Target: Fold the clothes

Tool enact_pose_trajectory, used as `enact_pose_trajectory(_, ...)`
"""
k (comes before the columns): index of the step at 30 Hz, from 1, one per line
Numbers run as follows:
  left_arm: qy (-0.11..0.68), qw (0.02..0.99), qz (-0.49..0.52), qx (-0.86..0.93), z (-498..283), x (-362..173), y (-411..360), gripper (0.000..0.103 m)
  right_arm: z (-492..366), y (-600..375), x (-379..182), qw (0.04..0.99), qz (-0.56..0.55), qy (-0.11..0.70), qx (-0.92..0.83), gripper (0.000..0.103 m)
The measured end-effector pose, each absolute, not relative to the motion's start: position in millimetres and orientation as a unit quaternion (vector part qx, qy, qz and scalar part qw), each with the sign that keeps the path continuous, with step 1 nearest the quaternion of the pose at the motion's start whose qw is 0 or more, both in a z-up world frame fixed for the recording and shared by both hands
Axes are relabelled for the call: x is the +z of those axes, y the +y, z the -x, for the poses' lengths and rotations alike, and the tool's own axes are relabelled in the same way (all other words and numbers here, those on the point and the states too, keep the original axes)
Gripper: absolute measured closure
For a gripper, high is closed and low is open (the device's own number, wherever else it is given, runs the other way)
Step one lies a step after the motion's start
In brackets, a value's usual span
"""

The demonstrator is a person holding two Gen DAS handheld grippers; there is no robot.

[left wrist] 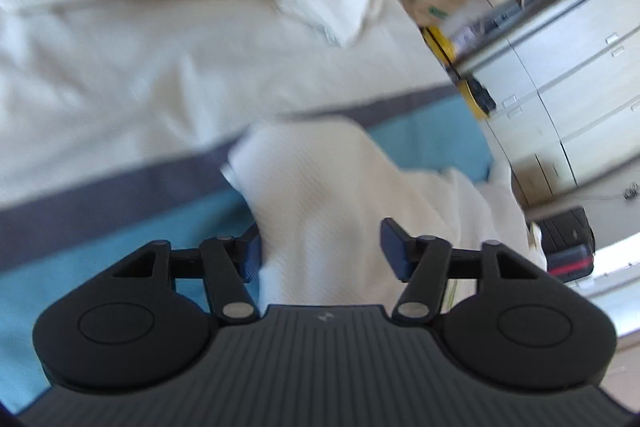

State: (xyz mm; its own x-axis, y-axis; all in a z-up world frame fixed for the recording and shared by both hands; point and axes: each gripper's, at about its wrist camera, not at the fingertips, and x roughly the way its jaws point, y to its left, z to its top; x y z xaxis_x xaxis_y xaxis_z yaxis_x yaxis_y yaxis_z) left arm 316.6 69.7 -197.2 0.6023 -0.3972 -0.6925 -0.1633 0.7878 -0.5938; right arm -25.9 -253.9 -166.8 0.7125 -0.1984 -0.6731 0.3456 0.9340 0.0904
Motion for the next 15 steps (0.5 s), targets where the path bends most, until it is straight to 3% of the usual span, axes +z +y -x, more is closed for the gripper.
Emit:
enact_pose_trajectory(5,0.375,0.903,0.202,-0.060,-303.1,-159.9,50.3,0.096,25.1,-252.0,-168.6,0.922,-0.107,0.345,-0.139,0.096)
enact_pose_trajectory(9,0.286,0.940,0.186,0.001,-281.7,-109.2,83.9,0.098,32.9,-253.9,-159.4,0.933,-0.129,0.313,-0.118,0.096)
enact_pose_trajectory(12,0.243,0.946,0.209,0.052,-268.2,-89.3,127.8,0.098,42.2,-250.1,-153.8,0.941,-0.159,0.290,-0.074,0.096)
enact_pose_trajectory(15,0.280,0.916,0.283,0.050,-276.4,-106.1,162.2,0.098,51.5,-233.3,-151.6,0.945,-0.171,0.280,0.004,0.096)
